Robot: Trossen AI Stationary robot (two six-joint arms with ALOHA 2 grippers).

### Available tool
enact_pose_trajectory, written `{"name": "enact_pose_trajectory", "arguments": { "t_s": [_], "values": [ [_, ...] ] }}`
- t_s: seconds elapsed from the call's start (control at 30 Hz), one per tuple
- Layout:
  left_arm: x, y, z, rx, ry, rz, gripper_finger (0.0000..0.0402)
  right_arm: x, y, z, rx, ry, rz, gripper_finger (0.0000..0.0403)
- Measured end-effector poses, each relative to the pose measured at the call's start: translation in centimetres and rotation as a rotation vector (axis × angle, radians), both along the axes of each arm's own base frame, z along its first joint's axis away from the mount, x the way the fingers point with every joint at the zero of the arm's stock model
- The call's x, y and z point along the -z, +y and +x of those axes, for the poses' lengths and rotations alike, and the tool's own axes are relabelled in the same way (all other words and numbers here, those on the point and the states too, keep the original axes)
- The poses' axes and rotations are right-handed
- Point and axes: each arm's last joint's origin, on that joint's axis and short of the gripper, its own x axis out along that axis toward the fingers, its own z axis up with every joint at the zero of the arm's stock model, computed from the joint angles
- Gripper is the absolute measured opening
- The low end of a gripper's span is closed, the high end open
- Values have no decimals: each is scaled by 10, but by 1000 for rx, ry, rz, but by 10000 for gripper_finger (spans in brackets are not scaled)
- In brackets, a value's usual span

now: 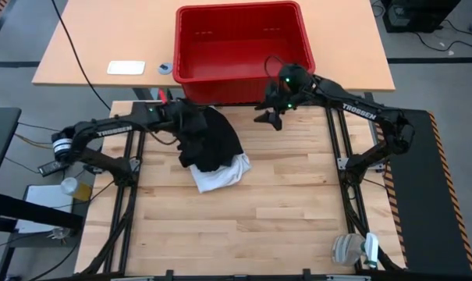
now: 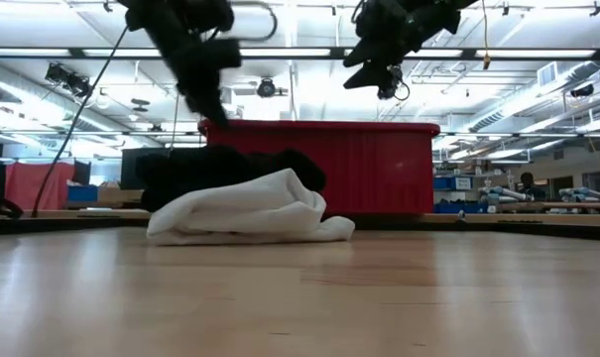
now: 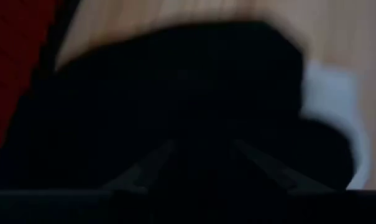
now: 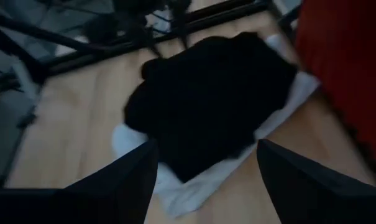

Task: Fold laundry
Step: Put the stacked folded clothes into the red bin

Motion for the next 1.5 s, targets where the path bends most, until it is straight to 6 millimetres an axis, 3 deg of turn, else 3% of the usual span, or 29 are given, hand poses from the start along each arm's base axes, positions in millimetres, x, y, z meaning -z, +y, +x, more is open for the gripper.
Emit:
{"name": "enact_pose_trajectory", "arguments": {
  "t_s": [0.2,0.3,0.5,0.7,0.93,1.23,1.5],
  "values": [
    [9,23,-23,-128,167,0,159,9,29,10,-128,53,70,271],
    [11,38,-33,-231,210,36,159,22,43,27,-202,85,82,266],
    [5,75,-64,-391,109,-56,151,63,57,68,-204,166,193,260],
    [18,102,-88,-578,-13,-154,142,81,75,102,-170,98,237,251],
    [60,100,-99,-642,-9,-211,141,92,108,116,-183,137,224,245],
    [98,104,-114,-895,-157,-190,141,97,144,122,-186,166,219,244],
    [125,99,-115,-877,-94,-268,141,144,148,147,-154,203,272,244]
  ]
}}
